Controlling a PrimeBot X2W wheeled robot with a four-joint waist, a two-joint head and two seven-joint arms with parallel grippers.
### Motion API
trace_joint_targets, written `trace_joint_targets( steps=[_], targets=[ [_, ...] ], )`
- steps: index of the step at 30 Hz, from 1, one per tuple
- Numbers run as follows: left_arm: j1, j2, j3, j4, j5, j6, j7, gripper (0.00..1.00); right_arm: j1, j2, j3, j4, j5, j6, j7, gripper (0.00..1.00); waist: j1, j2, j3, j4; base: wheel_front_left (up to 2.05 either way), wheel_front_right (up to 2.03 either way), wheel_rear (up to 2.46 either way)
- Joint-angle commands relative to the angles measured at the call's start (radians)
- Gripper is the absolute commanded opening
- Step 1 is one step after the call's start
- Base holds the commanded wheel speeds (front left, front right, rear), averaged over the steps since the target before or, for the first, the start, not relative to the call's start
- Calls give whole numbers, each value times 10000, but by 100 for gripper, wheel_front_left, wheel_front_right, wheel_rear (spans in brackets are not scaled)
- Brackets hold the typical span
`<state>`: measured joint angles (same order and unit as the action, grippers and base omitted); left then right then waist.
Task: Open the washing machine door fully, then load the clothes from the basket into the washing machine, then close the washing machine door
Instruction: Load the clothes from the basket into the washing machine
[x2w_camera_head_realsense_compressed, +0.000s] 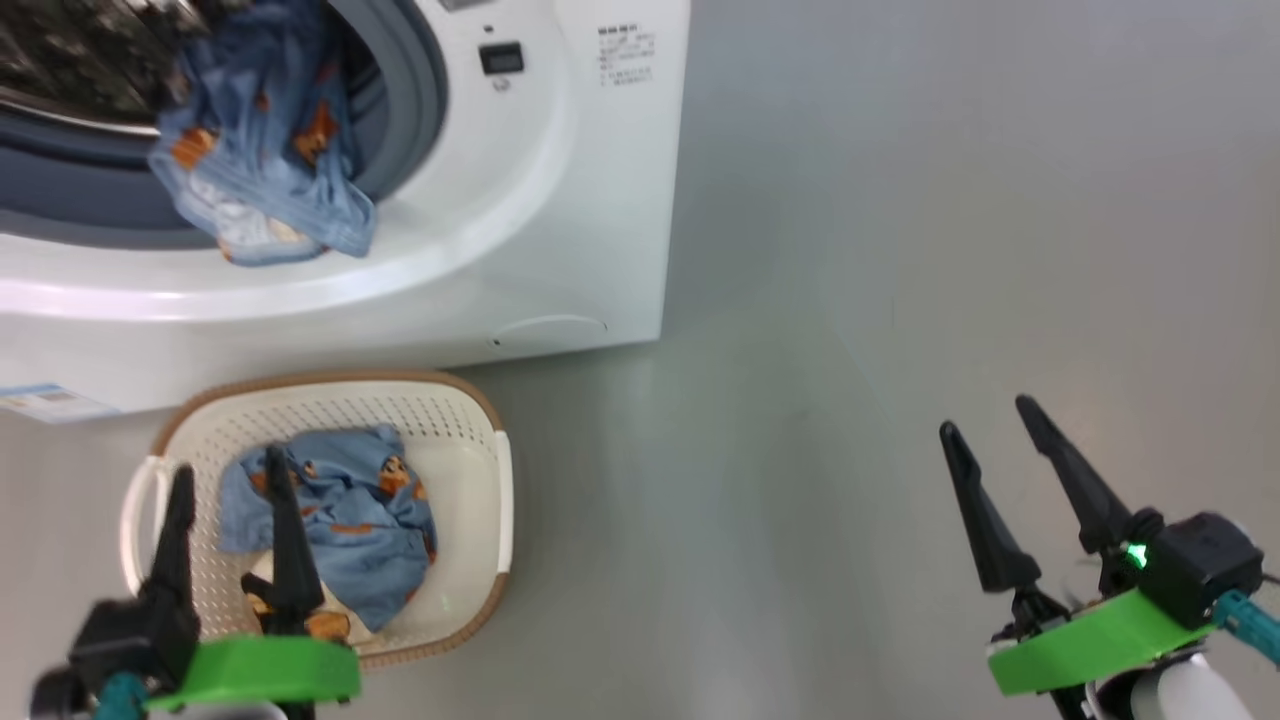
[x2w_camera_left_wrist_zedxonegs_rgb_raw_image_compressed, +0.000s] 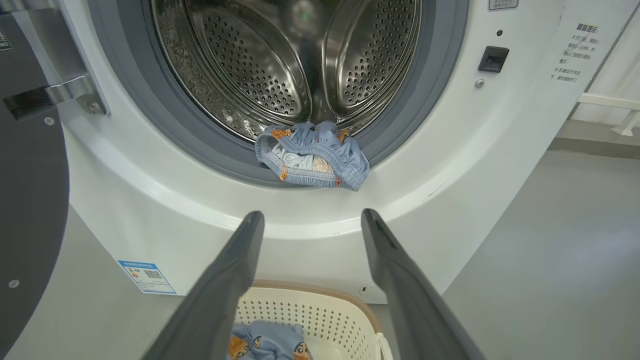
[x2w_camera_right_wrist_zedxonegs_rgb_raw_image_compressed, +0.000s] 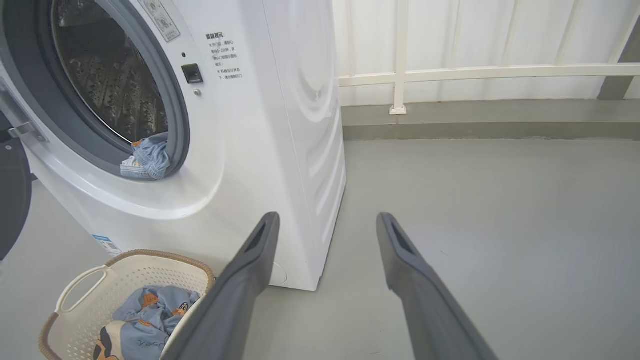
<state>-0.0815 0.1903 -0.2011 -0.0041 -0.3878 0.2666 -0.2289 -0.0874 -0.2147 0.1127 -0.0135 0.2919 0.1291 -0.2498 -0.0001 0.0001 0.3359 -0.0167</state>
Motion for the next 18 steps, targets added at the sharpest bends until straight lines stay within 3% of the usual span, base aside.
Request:
trace_joint_targets(
  steps=[1,18],
  targets=[
    [179,142,276,-85,-77,-61,-5,100,261,2,162,-166,-89,16,-120,100,1,-1,-624,207,0,0,0],
    [1105,148,-298,210,-164,-236,229,100,1100,359,87,-161,-258,16,-120,100,1,-1,-1621,256,0,0,0]
  ],
)
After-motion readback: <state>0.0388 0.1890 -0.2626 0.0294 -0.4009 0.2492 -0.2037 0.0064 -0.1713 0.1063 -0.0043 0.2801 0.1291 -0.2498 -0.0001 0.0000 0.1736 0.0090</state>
